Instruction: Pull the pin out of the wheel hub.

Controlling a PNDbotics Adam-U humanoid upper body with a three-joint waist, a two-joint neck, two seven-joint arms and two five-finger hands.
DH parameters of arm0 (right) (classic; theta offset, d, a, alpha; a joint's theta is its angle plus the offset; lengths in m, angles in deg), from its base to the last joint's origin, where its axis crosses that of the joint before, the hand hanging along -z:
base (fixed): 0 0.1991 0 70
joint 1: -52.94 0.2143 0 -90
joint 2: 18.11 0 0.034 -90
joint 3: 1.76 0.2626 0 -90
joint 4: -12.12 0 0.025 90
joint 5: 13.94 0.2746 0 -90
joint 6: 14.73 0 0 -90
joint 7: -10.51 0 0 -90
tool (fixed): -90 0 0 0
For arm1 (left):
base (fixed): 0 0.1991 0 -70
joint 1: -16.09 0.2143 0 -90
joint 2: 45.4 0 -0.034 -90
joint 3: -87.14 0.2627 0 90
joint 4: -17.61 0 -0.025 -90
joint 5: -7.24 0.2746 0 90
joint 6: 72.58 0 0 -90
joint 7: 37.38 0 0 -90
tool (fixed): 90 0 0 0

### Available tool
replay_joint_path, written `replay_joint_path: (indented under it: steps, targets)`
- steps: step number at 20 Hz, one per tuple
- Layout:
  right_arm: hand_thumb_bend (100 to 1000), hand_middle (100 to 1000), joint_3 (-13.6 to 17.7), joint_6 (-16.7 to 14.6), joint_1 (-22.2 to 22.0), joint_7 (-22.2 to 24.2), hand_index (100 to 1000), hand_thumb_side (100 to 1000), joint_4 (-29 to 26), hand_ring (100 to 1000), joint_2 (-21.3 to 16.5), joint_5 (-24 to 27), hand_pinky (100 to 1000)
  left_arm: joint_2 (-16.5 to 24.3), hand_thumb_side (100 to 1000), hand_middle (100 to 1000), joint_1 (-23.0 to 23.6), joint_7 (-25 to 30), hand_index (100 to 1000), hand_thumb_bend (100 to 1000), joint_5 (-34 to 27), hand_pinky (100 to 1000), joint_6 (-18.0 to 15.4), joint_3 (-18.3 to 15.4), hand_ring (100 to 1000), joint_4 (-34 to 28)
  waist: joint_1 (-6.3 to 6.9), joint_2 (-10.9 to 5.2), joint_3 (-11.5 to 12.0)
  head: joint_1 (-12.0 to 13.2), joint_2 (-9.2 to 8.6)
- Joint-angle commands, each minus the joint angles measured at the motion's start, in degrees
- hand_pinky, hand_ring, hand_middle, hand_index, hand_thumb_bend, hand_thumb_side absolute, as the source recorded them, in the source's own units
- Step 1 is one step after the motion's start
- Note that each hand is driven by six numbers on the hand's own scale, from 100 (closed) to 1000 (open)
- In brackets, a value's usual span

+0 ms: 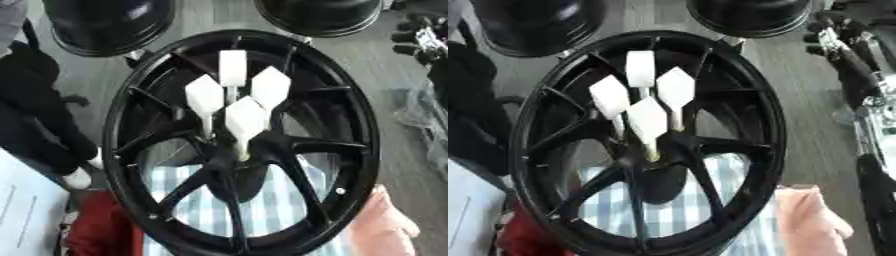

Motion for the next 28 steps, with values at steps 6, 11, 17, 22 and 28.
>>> replay_joint_path:
  steps: [6, 11, 17, 22, 28]
  targets:
    - [100, 727, -7.8, -3.3, 9.6, 6.5, 800, 354, -1.0, 777, -13.1, 1.2, 802, 3.0, 588, 692, 0.5, -0.1, 740, 273, 0.5, 727, 0.1, -0.6, 782, -0.7, -1.14, -1.82, -0.4, 0.2, 0.47]
    - [100, 728, -13.7, -5.3, 16.6, 11.5, 801, 325, 0.9, 780, -21.1, 3.0, 806, 3.5, 588, 692, 0.8, 0.1, 740, 273, 0.6, 727, 0.2, -0.4, 781, -0.6, -1.73, -2.11, -0.4, 0.0, 0.74]
    - [100, 728, -22.7, -8.7, 23.5, 17.2, 800, 333, 2.2, 782, -29.5, 2.5, 809, 4.2, 589, 692, 1.2, 0.4, 739, 272, 0.8, 727, 0.2, -0.1, 781, -0.5, -2.66, -2.24, -0.5, -0.5, 0.97]
    - [121, 728, -28.2, -12.0, 28.0, 22.2, 799, 338, 3.3, 783, -30.8, 0.6, 811, 4.5, 589, 692, 1.3, 0.3, 740, 271, 0.9, 727, 0.1, -0.2, 782, -1.0, -3.02, -1.97, -0.8, -1.2, 0.57]
    - [156, 744, -32.7, -15.6, 33.7, 28.6, 806, 372, 4.7, 795, -28.3, -3.1, 818, 4.7, 589, 693, 1.5, 0.2, 739, 270, 1.1, 727, 0.2, -0.4, 782, -1.9, -2.75, -0.96, -1.2, -2.6, 0.16]
